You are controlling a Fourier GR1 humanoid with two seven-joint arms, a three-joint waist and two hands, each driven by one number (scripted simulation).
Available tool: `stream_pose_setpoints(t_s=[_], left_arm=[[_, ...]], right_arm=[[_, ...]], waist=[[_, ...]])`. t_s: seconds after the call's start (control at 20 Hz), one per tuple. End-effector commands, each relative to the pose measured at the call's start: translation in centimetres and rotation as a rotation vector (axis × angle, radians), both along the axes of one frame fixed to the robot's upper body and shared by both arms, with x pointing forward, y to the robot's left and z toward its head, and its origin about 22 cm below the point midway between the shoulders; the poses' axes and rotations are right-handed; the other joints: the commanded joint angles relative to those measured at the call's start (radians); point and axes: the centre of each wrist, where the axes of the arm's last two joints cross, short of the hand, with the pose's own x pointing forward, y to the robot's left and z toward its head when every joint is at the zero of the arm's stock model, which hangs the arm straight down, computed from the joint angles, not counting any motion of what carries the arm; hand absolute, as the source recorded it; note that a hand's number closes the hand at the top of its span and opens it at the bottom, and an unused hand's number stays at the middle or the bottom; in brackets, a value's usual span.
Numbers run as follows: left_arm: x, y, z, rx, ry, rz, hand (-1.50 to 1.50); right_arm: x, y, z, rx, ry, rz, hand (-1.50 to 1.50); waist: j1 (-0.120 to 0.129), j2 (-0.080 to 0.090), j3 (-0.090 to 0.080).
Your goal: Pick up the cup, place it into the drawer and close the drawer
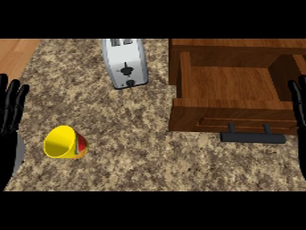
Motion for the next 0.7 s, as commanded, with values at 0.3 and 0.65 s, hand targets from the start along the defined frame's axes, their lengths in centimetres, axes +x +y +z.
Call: stream_pose_setpoints(t_s=[0.3,0.65], left_arm=[[-0.8,4.2,-3.0,-0.210,0.237,-0.407,-1.50],[0.6,11.7,-4.3,-0.277,0.285,-0.435,-1.50]], right_arm=[[0.0,0.5,-0.6,-0.044,0.154,0.140,-1.50],[1.9,-0.7,-0.5,-0.051,0.174,0.175,-1.50]], waist=[[-0.019,-0.010,-0.005],[-0.032,-0.013,-0.001]])
